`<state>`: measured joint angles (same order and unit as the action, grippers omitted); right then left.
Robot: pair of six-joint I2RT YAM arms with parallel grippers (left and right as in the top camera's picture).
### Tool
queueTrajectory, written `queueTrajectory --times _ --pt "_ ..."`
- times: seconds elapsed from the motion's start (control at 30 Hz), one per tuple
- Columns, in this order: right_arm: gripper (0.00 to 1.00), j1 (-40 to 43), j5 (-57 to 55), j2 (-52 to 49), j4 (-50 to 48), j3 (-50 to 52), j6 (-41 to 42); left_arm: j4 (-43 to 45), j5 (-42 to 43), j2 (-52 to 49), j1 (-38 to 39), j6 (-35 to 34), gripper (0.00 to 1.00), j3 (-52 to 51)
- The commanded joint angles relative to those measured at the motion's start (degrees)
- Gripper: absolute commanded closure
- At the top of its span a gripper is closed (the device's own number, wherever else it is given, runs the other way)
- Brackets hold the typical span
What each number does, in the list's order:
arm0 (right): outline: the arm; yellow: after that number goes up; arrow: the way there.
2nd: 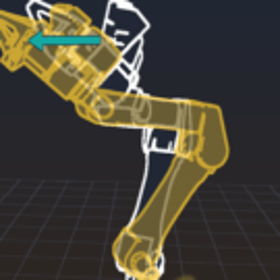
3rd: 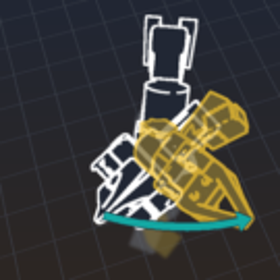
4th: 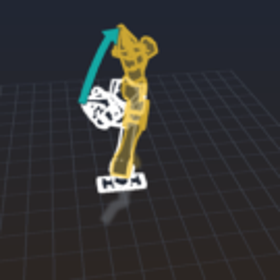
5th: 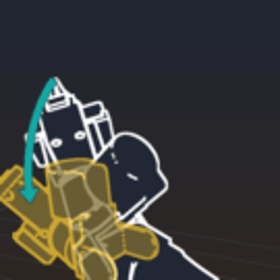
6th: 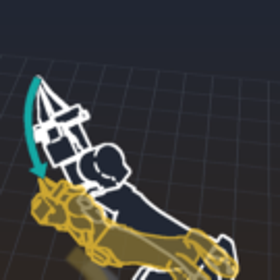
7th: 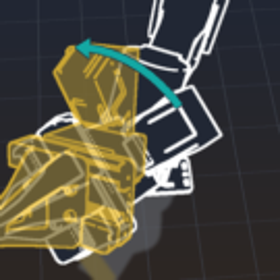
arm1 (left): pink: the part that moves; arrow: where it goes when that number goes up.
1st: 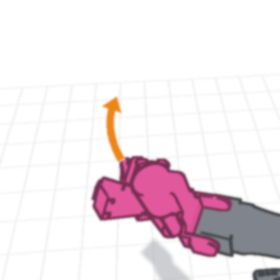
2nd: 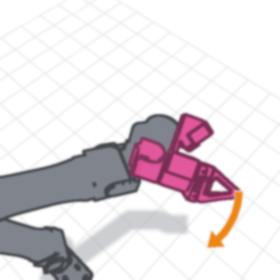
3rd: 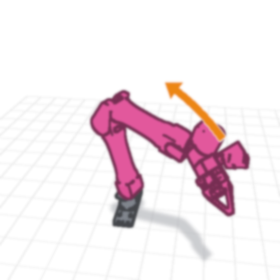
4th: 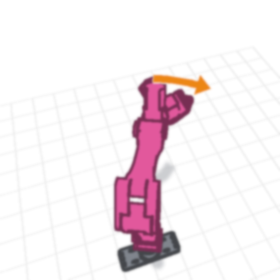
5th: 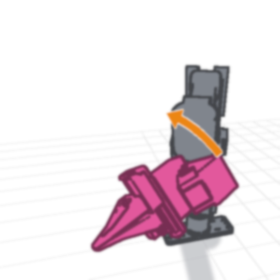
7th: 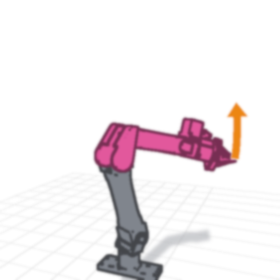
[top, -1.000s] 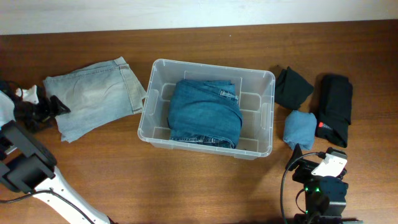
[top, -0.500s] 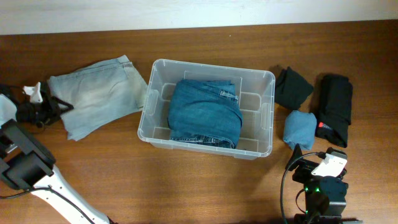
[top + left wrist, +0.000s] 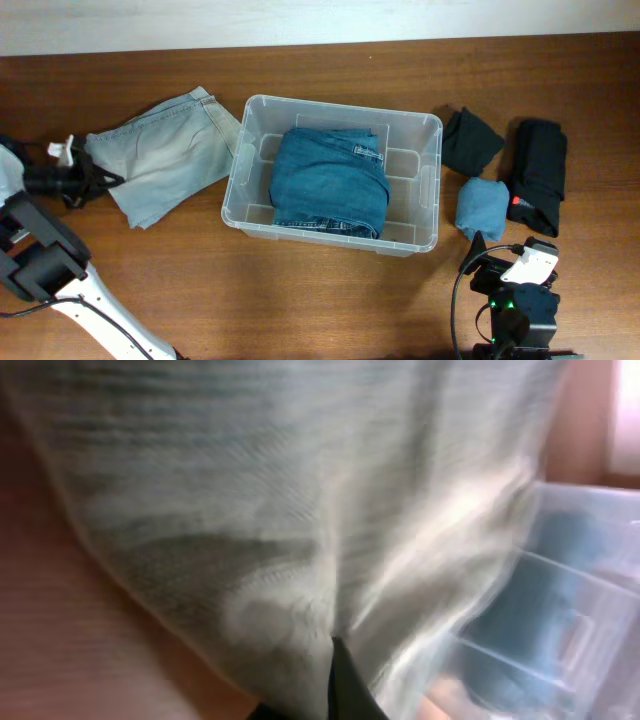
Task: Pack container
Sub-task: 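Grasp the light-blue jeans edge with the left gripper, then lift the light-blue jeans and carry them over the box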
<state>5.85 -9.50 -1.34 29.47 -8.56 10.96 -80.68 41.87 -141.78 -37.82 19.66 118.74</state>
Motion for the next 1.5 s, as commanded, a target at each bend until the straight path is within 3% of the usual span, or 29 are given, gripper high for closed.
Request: queueTrajectory --times 0.0,0.17,0.37,0.6,0.73,1.1,1.23,1.47 --pt "0.01 -0.2 -0.1 0.3 0.0 0.4 0.5 -6.1 8.8 3.8 0.5 5.0 1.0 8.1" --pt "0.01 -0.2 -0.1 0.3 0.0 0.4 0.5 -13.5 17.6 11.1 2.6 7.3 1.0 15.6" --pt "0.02 -0.2 -0.1 0.3 0.0 0.4 0.5 -12.1 23.7 23.5 8.9 6.3 1.0 19.4" --pt "0.02 -0.2 -0.1 0.3 0.0 0.4 0.5 0.3 19.8 37.1 20.4 -10.1 0.99 20.8" --pt "0.02 -0.2 -0.1 0.3 0.0 0.4 0.5 5.1 16.1 41.4 29.0 -15.4 1.0 20.8" --pt "0.02 -0.2 -0.1 0.3 0.0 0.4 0.5 7.2 5.5 37.2 58.2 -18.6 0.99 20.8" --pt "0.02 -0.2 -0.1 0.3 0.0 0.4 0.5 7.9 1.2 33.4 63.9 -18.6 1.0 20.8" --pt "0.02 -0.2 -0.1 0.3 0.0 0.4 0.5 11.7 -1.0 27.7 67.4 -18.5 1.0 20.8"
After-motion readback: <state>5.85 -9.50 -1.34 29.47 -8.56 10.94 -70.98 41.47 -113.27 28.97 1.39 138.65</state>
